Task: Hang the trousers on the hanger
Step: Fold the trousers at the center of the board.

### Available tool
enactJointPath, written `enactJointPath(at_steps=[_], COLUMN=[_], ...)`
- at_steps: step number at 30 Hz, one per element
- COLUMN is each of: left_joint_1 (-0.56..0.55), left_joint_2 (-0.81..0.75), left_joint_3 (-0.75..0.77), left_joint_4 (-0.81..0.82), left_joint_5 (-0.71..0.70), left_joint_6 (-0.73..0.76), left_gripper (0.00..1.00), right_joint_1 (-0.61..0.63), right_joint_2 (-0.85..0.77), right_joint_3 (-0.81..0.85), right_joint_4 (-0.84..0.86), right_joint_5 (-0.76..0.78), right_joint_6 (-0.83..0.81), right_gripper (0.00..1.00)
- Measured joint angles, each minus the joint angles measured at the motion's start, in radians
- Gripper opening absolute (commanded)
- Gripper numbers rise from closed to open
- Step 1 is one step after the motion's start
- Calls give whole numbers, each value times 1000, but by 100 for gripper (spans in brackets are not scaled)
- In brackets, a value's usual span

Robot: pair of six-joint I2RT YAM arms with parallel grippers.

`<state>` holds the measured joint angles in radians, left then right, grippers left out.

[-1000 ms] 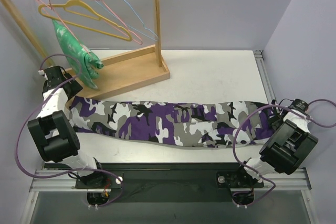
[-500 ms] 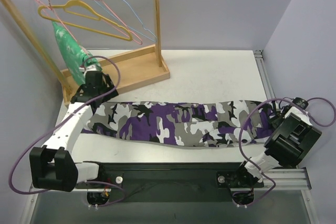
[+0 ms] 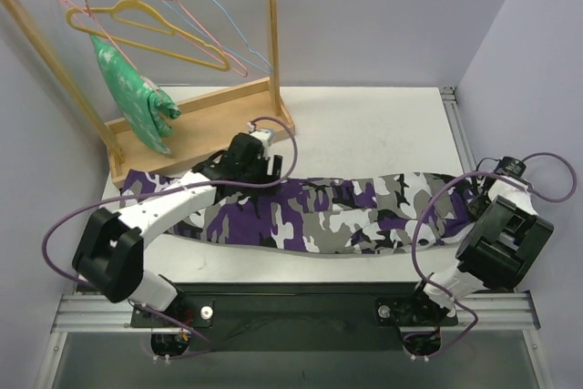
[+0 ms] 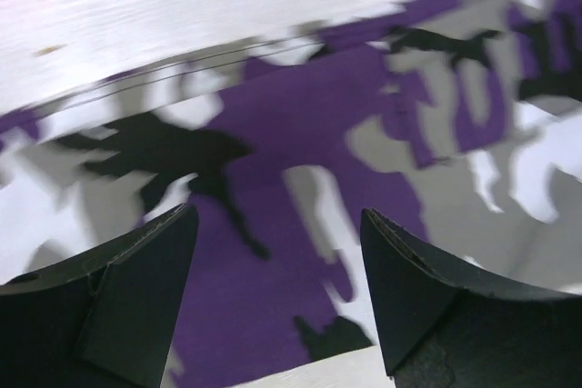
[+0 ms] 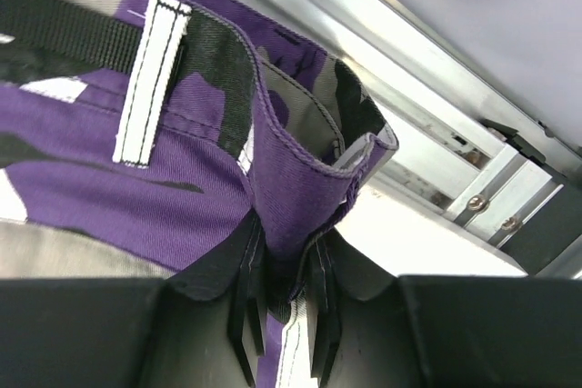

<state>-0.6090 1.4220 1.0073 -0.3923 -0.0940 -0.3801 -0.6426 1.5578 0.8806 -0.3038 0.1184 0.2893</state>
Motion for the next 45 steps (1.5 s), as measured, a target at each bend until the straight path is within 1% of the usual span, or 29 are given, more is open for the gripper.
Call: enactJointPath(at_steps=[5, 10, 12, 16, 22, 25, 28, 33, 37, 40, 45], left_joint_1=[-63, -93, -105, -169, -217, -229, -236, -247, -266, -267, -254], left_joint_2=[188, 378, 452, 575, 652, 706, 765, 875, 973, 1009, 1006], left_joint_3=[129, 238, 275, 326, 349, 385, 435, 575, 697, 720, 722], left_joint_4=[96, 174, 194, 228, 293, 356, 401, 424, 479, 551, 553], left_joint_5=[223, 441, 497, 581, 658, 697, 748, 799, 808, 809, 779], left_joint_6=[49, 40, 25, -27, -134, -195, -253, -333, -418, -499, -586], left_gripper=[82, 82, 82, 81, 81, 81, 81, 81, 81, 81, 81], right_joint_1=[45, 84, 100, 130, 193, 223, 257, 314, 372, 410, 491], right_joint_2=[-34, -118, -142, -169, -199, -228, -257, -292, -327, -356, -395], right_joint_3=[50, 83, 98, 126, 177, 188, 195, 223, 233, 237, 238], right_joint_4=[-53, -94, -108, -125, -136, -136, -131, -106, -79, -69, -81], right_joint_5=[-10, -38, -55, -101, -172, -206, -249, -322, -386, -447, -507], right_joint_6=[19, 51, 64, 96, 124, 131, 134, 133, 130, 127, 96], right_gripper=[0, 0, 0, 0, 0, 0, 0, 0, 0, 0, 0])
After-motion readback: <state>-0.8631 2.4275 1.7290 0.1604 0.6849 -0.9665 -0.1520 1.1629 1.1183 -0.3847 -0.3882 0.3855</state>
